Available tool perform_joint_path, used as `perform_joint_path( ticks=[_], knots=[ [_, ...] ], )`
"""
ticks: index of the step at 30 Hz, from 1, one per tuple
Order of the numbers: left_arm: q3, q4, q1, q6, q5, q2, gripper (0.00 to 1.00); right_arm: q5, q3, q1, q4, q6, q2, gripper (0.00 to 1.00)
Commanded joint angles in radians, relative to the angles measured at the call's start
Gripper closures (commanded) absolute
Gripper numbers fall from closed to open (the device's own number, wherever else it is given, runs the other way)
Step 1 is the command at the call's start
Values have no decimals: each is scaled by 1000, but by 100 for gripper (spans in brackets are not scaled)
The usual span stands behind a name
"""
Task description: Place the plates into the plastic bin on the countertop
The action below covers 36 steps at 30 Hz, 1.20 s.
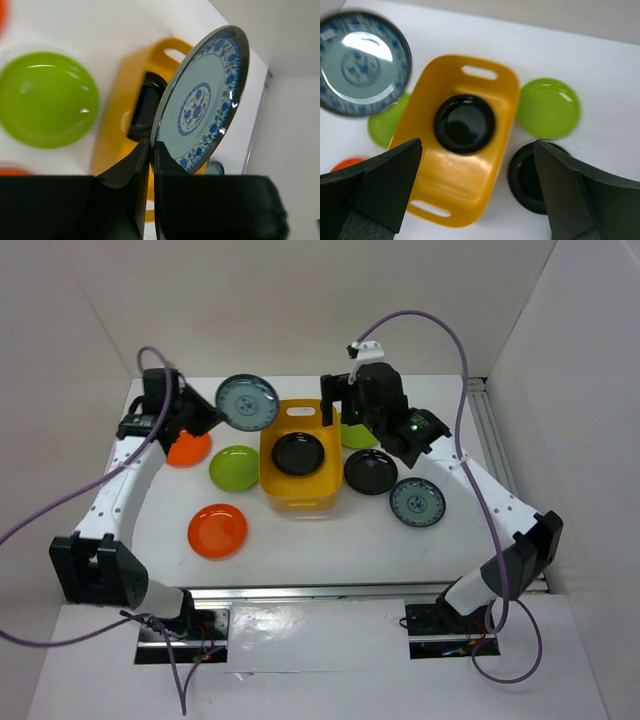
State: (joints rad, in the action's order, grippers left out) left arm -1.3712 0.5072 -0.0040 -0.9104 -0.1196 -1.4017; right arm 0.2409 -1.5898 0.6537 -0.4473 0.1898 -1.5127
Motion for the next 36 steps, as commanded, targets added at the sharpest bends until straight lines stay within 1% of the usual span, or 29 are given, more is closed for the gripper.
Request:
perform_joint_path(
  ticks=[1,2,4,5,6,7,9,17,22,26,27,28,29,30,31,33,34,36],
  knots=[
    [-110,-42,-120,117,29,-125,100,284,-59,-14,12,14,104,0],
    [-132,-42,-167,137,29,-163,100,306,-59,-14,-1,14,105,0],
    [-207,-22,-218,195,72,-233,100,317,-46,-23,-10,23,140,0],
    [-232,-4,-243,214,92,-305,100,317,-35,-23,-10,23,150,0],
    [-258,8,-284,249,128,-339,100,308,-26,-23,-10,23,172,0],
    [-308,22,-304,264,155,-371,100,308,-16,-23,-10,23,181,0],
    [-347,48,-349,284,216,-446,100,299,-4,-32,-31,34,190,0],
    [-379,54,-361,285,248,-543,100,272,14,-51,-62,43,244,0],
    [-353,65,-361,274,267,-543,100,252,14,-60,-62,43,244,0],
    [-344,56,-361,274,278,-565,100,203,4,-60,-62,43,226,0],
    [-353,56,-361,283,278,-565,94,190,4,-72,-62,43,226,0],
    [-353,56,-361,283,278,-565,83,176,-5,-81,-62,52,226,0],
    [-353,56,-370,283,267,-565,66,147,-6,-103,-62,53,226,0],
    [-353,56,-370,283,267,-565,59,132,-6,-117,-62,53,217,0],
    [-353,45,-370,283,253,-565,55,115,-6,-129,-62,53,217,0],
    [-353,27,-383,292,229,-536,42,78,-6,-151,-62,62,217,0],
    [-353,1,-393,306,219,-524,27,78,-6,-163,-62,62,217,0],
    [-368,-9,-407,317,219,-502,1,57,-6,-172,-62,62,217,0]
  ],
)
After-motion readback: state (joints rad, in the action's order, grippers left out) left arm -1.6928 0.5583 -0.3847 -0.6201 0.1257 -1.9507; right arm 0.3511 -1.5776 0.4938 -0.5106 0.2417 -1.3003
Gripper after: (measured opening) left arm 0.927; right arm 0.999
